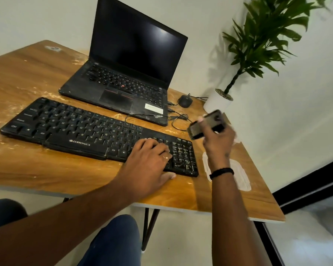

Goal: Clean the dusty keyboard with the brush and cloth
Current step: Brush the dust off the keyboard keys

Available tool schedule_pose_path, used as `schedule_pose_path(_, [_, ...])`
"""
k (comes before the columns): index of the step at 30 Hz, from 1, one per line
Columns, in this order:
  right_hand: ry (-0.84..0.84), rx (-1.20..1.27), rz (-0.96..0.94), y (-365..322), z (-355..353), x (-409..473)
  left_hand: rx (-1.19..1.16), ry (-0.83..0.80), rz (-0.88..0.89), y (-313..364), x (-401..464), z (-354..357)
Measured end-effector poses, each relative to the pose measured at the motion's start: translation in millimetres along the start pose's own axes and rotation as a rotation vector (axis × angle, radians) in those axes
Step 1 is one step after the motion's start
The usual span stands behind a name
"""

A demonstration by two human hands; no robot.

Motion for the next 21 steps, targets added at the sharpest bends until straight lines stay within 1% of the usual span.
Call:
schedule_pose_path(2, [-0.226,-0.08,-0.039,3,13,5,-0.014,0.009,0.007,-1,0,0])
schedule_pose_path(3, [-0.306,-0.089,-0.037,4,16,8,-0.016,0.014,0.011,0,-1,0])
schedule_pose_path(5, [-0.39,-0.053,-0.002,6,21,13,-0.024,0.031,0.026,0,-1,1])
schedule_pose_path(7, [-0.344,0.035,0.078,13,23,17,-0.027,0.059,0.037,-1,1,5])
schedule_pose_path(9, [-0.188,0.143,0.128,16,24,17,0.002,0.055,0.051,-1,3,9])
schedule_pose_path(11, [-0.03,0.18,0.097,16,26,18,0.016,0.077,0.07,-2,4,16])
schedule_pose_path(12, [0.007,0.169,0.058,16,27,18,0.017,0.091,0.077,-3,4,18])
schedule_pose_path(13, [-0.001,0.144,0.018,15,29,16,0.022,0.112,0.079,-4,3,20])
schedule_pose_path(14, [-0.045,0.085,-0.014,15,31,14,0.03,0.134,0.08,-4,3,20])
schedule_pose_path(16, [-0.123,-0.153,-0.053,20,32,10,0.051,0.161,0.081,-5,4,22])
schedule_pose_path(18, [-0.062,-0.314,-0.036,22,28,11,0.047,0.162,0.075,-6,4,22])
schedule_pose_path(21, [0.098,-0.351,0.013,20,21,14,0.023,0.167,0.081,-6,3,24])
Point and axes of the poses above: each hand's wrist, its own x-axis towards the middle knuckle, its own z-axis out of the palm, y = z × x, the point moved 1 cm from there along x, towards the middle knuckle, and after that the axes turned 2 degrees about -y, right-handed, at the moved point
